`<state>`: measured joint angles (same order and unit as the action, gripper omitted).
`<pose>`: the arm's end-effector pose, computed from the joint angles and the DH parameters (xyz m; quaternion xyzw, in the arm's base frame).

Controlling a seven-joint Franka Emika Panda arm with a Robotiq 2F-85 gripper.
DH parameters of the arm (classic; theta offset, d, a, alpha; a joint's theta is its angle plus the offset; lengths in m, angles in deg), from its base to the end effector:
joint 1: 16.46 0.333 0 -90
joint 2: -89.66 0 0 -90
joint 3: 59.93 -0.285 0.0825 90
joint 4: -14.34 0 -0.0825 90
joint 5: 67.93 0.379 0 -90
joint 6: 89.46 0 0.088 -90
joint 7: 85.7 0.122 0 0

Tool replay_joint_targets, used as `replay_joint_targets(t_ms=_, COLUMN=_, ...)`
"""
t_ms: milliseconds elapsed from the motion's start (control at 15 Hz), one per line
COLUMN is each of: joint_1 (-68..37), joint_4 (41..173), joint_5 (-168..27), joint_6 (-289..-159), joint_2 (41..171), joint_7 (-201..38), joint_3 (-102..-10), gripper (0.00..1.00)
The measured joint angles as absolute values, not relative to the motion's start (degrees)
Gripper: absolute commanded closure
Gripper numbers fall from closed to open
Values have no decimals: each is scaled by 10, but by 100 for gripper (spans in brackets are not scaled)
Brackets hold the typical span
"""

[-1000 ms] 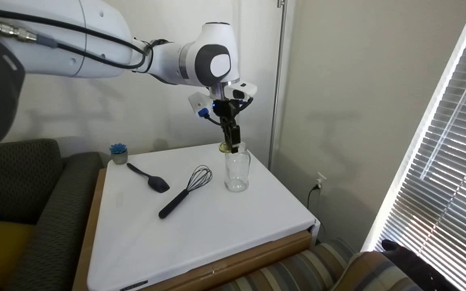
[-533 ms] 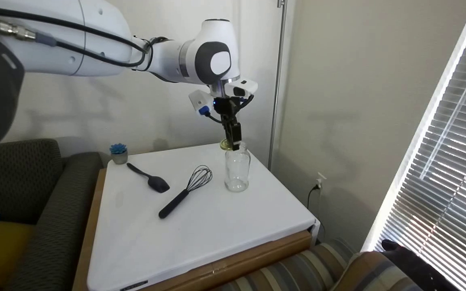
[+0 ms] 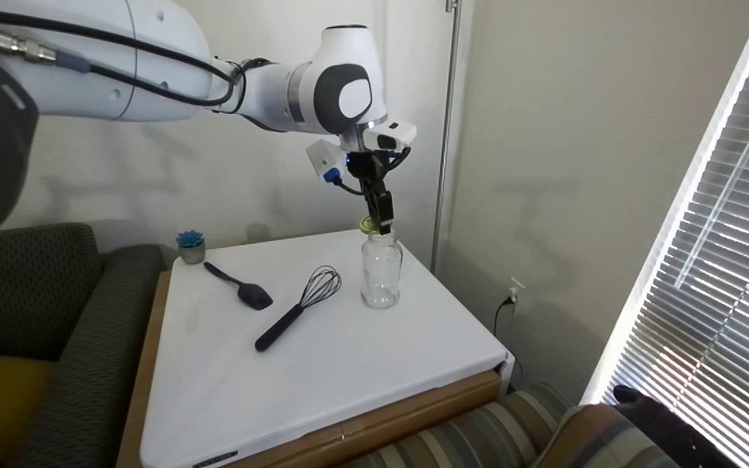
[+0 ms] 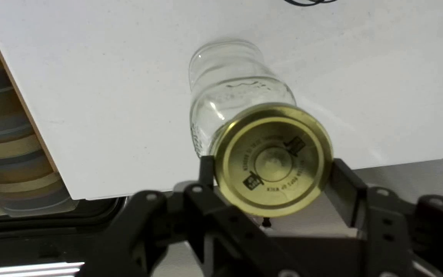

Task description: Place the lid on the jar

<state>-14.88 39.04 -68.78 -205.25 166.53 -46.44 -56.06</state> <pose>0.7995 0.0017 0.2263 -0.9380 0.3213 -0.1300 0.0051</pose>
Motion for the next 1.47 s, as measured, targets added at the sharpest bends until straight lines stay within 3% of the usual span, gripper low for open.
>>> replay_joint_targets(t_ms=1467, joint_1=-154, joint_4=395, joint_5=-688, joint_6=-2096, joint_2=1670, joint_7=-413, joint_3=-556, gripper=53)
